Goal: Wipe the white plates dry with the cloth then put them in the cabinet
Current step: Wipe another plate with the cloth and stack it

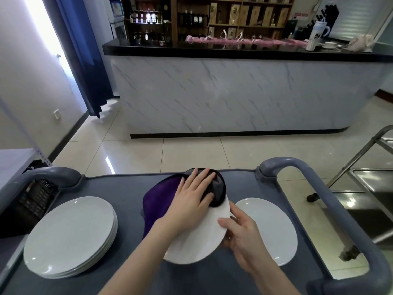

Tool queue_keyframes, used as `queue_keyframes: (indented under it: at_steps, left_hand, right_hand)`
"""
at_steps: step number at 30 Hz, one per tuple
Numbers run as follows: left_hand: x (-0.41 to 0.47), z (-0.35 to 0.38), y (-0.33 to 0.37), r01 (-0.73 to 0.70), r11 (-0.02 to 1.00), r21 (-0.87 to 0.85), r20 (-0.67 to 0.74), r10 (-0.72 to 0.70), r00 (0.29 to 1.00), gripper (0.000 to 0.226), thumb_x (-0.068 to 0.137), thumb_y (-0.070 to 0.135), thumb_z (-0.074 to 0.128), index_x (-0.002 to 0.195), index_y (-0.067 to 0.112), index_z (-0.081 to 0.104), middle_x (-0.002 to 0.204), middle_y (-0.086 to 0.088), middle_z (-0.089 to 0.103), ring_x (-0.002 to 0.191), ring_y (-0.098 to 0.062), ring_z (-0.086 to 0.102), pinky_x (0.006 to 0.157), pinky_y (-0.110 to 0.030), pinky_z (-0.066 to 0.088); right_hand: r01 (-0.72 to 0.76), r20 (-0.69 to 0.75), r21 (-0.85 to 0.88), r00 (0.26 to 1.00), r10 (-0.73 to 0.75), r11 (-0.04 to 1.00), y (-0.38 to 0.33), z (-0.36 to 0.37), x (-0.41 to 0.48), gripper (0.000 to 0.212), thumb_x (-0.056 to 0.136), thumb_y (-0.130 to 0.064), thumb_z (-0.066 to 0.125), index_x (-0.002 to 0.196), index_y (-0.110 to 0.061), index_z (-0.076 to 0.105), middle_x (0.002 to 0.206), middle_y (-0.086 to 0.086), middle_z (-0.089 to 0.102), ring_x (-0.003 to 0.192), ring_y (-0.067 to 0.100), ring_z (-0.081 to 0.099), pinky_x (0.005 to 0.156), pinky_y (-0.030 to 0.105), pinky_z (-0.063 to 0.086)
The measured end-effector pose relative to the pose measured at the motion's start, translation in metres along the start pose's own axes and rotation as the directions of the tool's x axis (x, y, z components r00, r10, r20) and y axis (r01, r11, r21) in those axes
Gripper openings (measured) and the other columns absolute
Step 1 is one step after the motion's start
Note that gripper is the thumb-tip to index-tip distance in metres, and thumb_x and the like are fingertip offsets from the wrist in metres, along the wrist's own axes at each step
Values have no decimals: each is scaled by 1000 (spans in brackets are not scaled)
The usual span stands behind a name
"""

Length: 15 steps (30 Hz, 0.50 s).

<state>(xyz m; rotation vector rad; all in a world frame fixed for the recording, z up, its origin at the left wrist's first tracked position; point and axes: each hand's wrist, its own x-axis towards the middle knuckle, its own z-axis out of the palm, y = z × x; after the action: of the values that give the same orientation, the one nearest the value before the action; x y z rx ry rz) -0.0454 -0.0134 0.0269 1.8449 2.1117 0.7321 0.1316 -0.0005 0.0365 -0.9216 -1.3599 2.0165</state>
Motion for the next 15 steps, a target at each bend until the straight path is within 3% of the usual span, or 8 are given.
queue_keyframes:
  at_steps: [6,8,11,15]
  left_hand:
    - [-21,4,-29,154,987,46,-68,-150,986,60,103,41,29,153,45,-4,158,26,-18,146,0,-20,120,-33,-11]
    - [-35,6,-38,198,980,-15,-69,-198,978,59,104,35,33,154,40,2,156,26,-18,147,-1,-19,121,-28,-8]
    - [-62,13,-37,136,974,-179,-88,-154,984,59,103,21,41,152,37,12,157,27,-8,146,4,-17,121,-22,-3]
    - [-93,31,-13,52,986,-160,-67,-63,996,56,104,22,39,149,43,13,160,25,1,147,6,-10,123,-30,-3]
  right_hand:
    - [34,-45,57,998,-32,998,-8,-11,0,47,93,5,51,119,-29,70,96,13,73,72,22,66,56,34,54]
    - [52,-90,72,995,-46,996,-10,-15,2,49,92,6,52,118,-31,71,94,13,71,71,22,63,55,34,54]
    - [86,-133,88,988,-74,992,-16,-18,7,52,91,6,53,116,-36,72,95,10,72,72,23,63,58,37,55]
    - [116,-120,79,987,-106,990,-21,-14,14,52,92,6,53,116,-37,71,106,6,74,79,21,70,61,37,57]
